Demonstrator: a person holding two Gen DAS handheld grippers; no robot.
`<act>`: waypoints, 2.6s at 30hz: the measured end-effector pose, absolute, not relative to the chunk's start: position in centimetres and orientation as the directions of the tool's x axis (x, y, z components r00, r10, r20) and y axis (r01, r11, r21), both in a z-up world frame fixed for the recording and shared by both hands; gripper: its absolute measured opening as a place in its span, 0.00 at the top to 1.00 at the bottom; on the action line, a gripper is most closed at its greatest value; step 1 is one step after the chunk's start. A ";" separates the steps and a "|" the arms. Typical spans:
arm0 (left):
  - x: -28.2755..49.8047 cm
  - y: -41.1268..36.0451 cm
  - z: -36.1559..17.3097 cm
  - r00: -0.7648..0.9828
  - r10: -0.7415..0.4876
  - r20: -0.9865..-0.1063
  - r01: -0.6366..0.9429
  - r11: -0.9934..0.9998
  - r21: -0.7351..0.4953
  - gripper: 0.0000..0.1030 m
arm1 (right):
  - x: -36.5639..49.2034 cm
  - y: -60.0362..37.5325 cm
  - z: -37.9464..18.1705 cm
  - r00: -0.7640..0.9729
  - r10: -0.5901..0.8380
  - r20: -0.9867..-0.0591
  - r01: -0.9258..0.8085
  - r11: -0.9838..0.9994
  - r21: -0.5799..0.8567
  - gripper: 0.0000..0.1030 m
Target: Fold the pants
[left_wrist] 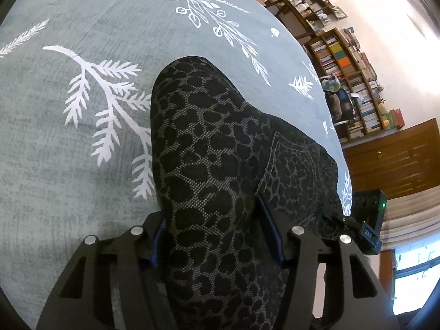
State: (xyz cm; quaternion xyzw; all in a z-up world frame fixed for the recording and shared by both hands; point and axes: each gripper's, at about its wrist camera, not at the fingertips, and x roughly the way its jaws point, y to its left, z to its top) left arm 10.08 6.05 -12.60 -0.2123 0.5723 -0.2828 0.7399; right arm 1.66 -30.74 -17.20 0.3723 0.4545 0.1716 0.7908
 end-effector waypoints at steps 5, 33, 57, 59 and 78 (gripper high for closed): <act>10.4 6.2 -13.5 0.181 -0.676 -0.715 0.139 0.737 -0.662 0.36 | 2.2 -30.7 -17.7 0.523 0.611 -0.595 0.070 0.664 0.744 0.41; 12.2 4.1 -8.8 0.229 -0.658 -0.718 0.237 0.753 -0.614 0.61 | 2.8 -30.8 -11.8 0.616 0.567 -0.546 -0.059 0.725 0.686 0.61; 33.3 -4.6 -6.5 0.287 -0.661 -0.693 0.349 0.746 -0.567 0.62 | 21.5 -38.8 -8.7 0.732 0.468 -0.495 -0.032 0.749 0.661 0.61; 35.4 -5.3 -6.8 0.286 -0.659 -0.695 0.351 0.747 -0.564 0.62 | 23.6 -39.5 -9.0 0.736 0.456 -0.501 -0.022 0.755 0.655 0.61; 44.2 -8.5 -14.5 0.271 -0.599 -0.753 0.342 0.791 -0.507 0.34 | 31.2 -44.2 -16.0 0.723 0.387 -0.573 0.080 0.777 0.625 0.60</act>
